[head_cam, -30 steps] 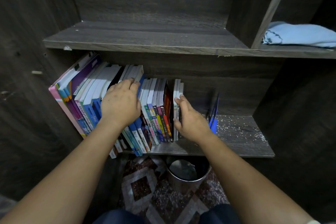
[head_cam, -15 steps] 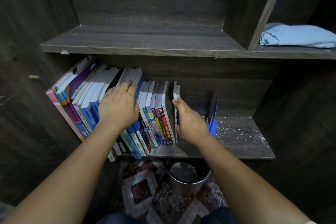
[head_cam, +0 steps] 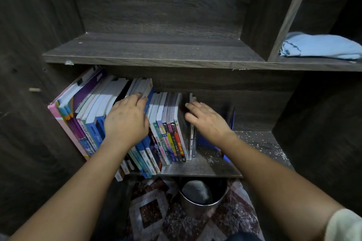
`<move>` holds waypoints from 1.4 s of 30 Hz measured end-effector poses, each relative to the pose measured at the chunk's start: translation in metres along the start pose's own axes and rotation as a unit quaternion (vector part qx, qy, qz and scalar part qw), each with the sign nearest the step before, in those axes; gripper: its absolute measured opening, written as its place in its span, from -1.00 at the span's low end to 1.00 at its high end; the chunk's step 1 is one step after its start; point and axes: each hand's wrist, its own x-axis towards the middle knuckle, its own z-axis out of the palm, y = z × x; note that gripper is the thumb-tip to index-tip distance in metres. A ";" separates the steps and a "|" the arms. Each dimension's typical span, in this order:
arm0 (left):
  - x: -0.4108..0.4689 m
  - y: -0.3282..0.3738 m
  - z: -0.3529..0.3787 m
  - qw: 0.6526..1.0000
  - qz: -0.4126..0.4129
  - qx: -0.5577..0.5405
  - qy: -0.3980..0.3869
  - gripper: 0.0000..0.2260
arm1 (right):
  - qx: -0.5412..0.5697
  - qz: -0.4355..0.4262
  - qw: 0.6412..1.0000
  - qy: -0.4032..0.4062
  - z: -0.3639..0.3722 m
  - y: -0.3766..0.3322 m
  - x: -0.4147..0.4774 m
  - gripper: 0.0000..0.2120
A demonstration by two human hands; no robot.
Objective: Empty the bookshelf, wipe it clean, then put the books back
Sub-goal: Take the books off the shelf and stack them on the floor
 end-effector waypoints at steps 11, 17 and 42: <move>0.000 -0.001 0.001 1.000 0.011 -0.019 0.007 -0.61 | -0.119 -0.105 0.987 0.012 -0.026 0.029 0.008 -0.83; -0.006 0.018 -0.009 0.994 0.068 -0.049 0.076 -0.60 | -0.111 -0.046 0.986 0.113 -0.070 0.049 -0.024 -0.77; -0.071 0.195 -0.069 0.930 0.336 -0.099 -0.110 -0.83 | -0.093 0.304 0.947 -0.053 -0.142 -0.023 -0.211 -0.73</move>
